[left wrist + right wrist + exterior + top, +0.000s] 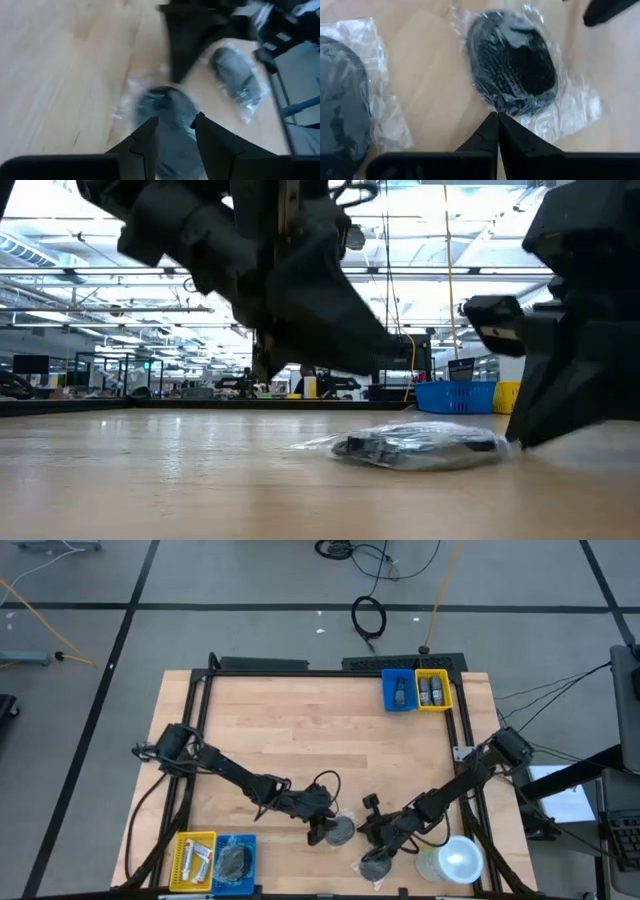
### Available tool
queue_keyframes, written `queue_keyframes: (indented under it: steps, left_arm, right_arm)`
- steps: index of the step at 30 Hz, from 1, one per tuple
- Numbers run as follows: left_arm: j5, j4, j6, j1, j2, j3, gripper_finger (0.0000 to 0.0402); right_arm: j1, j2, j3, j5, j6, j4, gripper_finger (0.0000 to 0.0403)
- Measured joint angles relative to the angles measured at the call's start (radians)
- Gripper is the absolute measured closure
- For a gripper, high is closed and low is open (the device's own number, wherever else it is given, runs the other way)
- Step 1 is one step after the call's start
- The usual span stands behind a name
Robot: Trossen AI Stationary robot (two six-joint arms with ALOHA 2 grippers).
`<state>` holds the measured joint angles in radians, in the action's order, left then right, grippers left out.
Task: Pick & Place Travel size toiletries
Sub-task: Put the black hairbrush into the bottom blue bin
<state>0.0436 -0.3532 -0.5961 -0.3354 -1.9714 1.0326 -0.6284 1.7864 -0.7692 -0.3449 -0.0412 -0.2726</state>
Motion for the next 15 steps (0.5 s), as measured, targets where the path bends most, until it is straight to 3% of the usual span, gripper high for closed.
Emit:
queue_keyframes:
  steps: [15]
  left_arm:
    - [0.013, 0.011, 0.091, -0.011, 0.090, 0.002, 0.0277]
  right_arm:
    - [-0.013, -0.265, 0.000, -0.163, 0.136, 0.114, 0.0403]
